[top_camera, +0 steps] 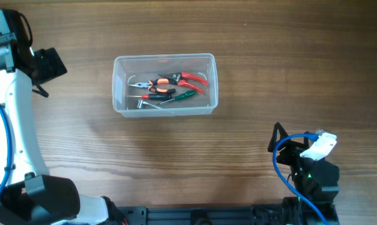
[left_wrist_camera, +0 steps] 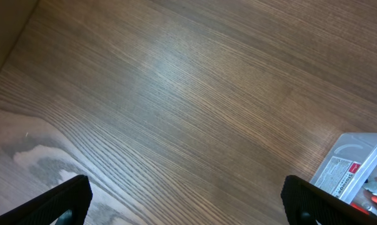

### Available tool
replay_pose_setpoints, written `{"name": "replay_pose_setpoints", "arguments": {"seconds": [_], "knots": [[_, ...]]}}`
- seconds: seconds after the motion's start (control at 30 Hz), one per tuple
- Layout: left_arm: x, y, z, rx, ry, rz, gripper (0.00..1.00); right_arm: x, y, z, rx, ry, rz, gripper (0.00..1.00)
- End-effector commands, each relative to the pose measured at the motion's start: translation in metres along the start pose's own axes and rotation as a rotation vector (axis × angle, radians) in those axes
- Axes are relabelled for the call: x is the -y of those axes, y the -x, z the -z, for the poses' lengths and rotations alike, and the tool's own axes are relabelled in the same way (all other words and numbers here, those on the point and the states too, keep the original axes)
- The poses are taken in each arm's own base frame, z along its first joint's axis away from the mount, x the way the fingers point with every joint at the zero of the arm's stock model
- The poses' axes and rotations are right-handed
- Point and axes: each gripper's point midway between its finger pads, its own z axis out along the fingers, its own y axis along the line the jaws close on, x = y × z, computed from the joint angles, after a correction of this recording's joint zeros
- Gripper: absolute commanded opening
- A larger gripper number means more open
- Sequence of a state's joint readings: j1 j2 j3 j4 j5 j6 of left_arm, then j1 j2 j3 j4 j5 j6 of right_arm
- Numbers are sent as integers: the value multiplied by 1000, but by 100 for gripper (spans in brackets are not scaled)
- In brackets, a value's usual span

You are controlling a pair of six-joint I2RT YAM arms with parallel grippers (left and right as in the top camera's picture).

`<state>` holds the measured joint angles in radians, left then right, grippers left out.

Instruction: Pack container

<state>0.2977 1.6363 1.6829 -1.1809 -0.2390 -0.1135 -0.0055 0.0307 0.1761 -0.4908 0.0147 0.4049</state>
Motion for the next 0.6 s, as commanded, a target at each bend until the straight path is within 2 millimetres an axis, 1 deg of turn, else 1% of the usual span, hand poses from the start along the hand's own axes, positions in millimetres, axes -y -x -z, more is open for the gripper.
{"name": "replay_pose_setpoints", "arguments": {"seconds": [0.0,0.07,0.23,0.27,0.57], "knots": [[-2,0,-1,-1,7,2,100,10,-2,-2,17,-36,75,100],[-2,0,-1,-1,7,2,100,11,-2,-2,16,-39,141,100],[-2,0,-1,-1,7,1,100,11,-2,-2,11,-41,404,100],[-2,0,-1,-1,7,1,100,11,-2,-2,10,-40,430,100],[-2,0,-1,-1,7,1,100,11,-2,-2,10,-40,446,100]]}}
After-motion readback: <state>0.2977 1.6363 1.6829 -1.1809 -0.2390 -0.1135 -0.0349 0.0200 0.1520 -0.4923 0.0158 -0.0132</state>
